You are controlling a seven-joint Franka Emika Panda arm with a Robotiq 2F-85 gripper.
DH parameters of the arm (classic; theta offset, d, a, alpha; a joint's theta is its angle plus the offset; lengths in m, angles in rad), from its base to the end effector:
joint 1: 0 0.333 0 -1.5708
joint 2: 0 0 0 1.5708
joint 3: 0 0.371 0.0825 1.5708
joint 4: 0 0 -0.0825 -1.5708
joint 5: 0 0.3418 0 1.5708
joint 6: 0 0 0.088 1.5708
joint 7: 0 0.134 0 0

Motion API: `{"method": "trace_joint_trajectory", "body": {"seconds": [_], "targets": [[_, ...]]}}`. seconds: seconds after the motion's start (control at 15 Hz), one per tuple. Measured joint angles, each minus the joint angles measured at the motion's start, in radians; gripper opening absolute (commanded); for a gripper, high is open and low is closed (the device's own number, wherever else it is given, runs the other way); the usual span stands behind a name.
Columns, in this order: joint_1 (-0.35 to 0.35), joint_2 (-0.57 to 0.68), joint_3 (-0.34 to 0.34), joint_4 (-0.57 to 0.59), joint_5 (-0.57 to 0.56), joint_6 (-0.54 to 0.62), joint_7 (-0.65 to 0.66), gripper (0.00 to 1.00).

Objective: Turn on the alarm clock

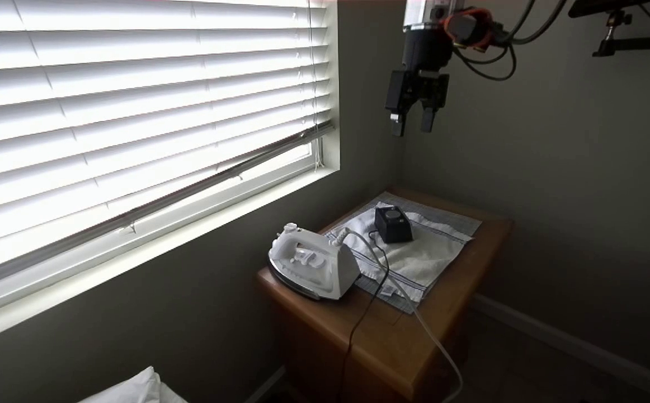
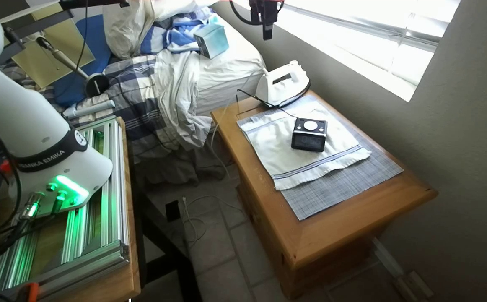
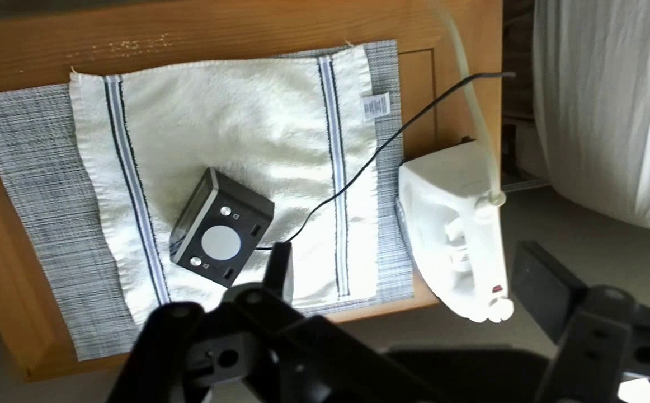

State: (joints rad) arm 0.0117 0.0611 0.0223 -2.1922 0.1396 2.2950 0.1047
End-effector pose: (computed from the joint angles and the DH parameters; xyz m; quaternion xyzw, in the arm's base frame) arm 0.5155 0.0233 0.4168 -0.9951 0.0804 -0.0170 0.0552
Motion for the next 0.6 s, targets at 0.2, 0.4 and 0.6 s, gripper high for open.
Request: {"method": "trace_joint_trajectory", "body": {"seconds": [0.2, 0.4, 0.6], "targets": [[-0.027, 0.081, -0.034, 0.043, 0.004, 0.03, -0.005, 1.0], [-0.042, 0.151, -0.059, 0.07, 0.0, 0.081, -0.005, 1.0], [-0.044, 0.193, -0.068, 0.077, 0.0, 0.115, 0.001, 1.0]]}}
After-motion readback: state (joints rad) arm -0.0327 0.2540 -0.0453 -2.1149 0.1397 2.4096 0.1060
